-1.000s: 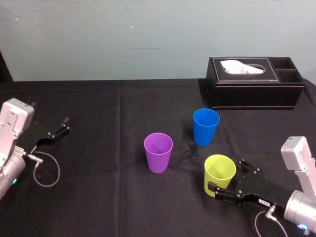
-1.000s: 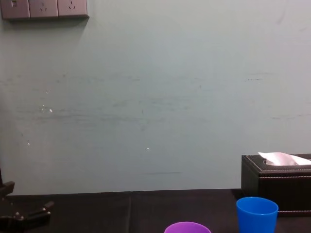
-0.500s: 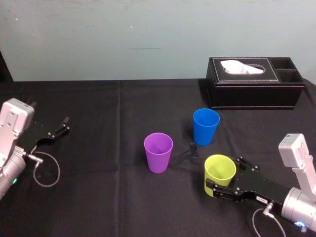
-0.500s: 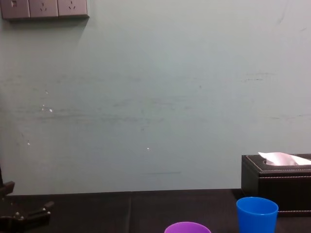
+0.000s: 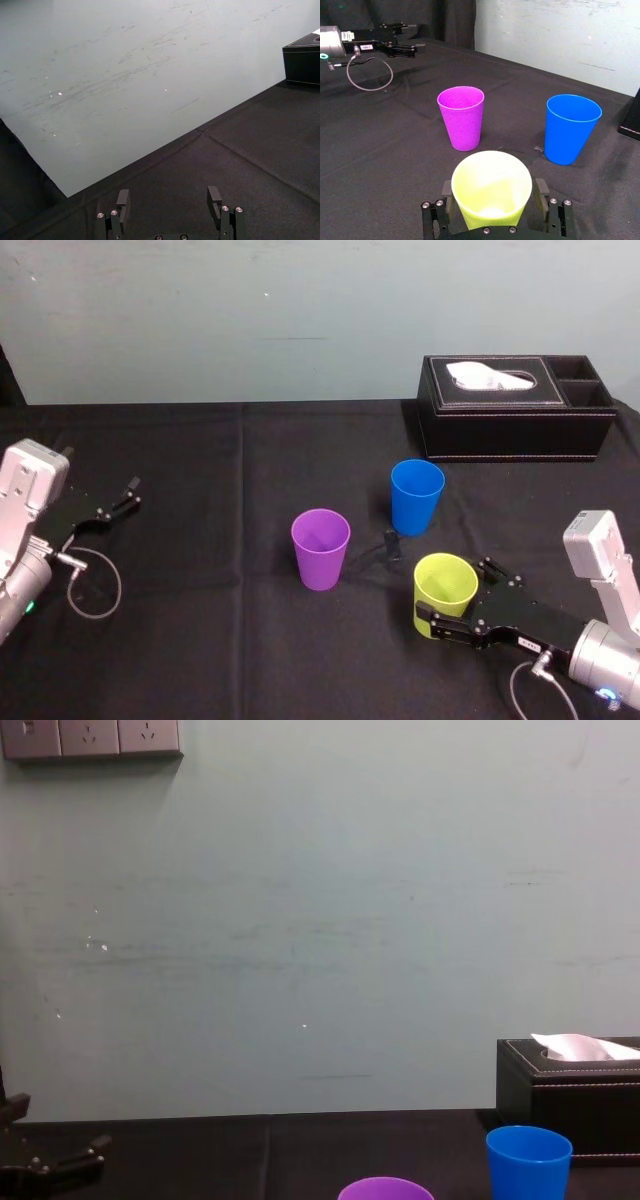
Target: Stack the three plastic cups sequentially using one hand.
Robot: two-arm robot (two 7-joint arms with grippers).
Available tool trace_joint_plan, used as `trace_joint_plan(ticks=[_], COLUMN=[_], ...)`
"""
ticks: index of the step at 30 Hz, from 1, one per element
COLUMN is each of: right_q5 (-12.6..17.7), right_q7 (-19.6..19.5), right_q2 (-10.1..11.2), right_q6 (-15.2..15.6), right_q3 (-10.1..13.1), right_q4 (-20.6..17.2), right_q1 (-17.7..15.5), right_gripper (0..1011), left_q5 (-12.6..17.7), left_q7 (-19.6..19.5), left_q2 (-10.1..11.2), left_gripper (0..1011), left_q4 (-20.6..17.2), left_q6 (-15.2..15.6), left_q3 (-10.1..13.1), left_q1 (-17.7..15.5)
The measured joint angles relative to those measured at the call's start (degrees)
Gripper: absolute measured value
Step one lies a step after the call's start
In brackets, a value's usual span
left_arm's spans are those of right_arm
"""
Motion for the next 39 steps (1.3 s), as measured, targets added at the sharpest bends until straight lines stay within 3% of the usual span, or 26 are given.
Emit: trace_joint_plan(ticks=[10, 13, 39], right_q5=[0.0, 0.0, 0.1], right_q7=[0.0, 0.0, 0.0], right_q2=[0.1, 0.1, 0.3], right_q6=[0.0, 0.0, -0.2], right_q3=[0.1, 0.1, 0.3], right_q4=[0.0, 0.0, -0.6], right_q1=[0.0, -0.1, -0.4], right_gripper=[784, 760, 735], left_q5=[0.0, 0.0, 0.0], left_q7=[0.0, 0.0, 0.0], left_q2=[0.0, 0.0, 0.0], left_gripper=[1010, 1010, 1010], left_q4=[0.0, 0.0, 0.0], left_q6=[0.0, 0.0, 0.0], left_q3=[0.0, 0.0, 0.0], left_q1=[0.0, 0.0, 0.0])
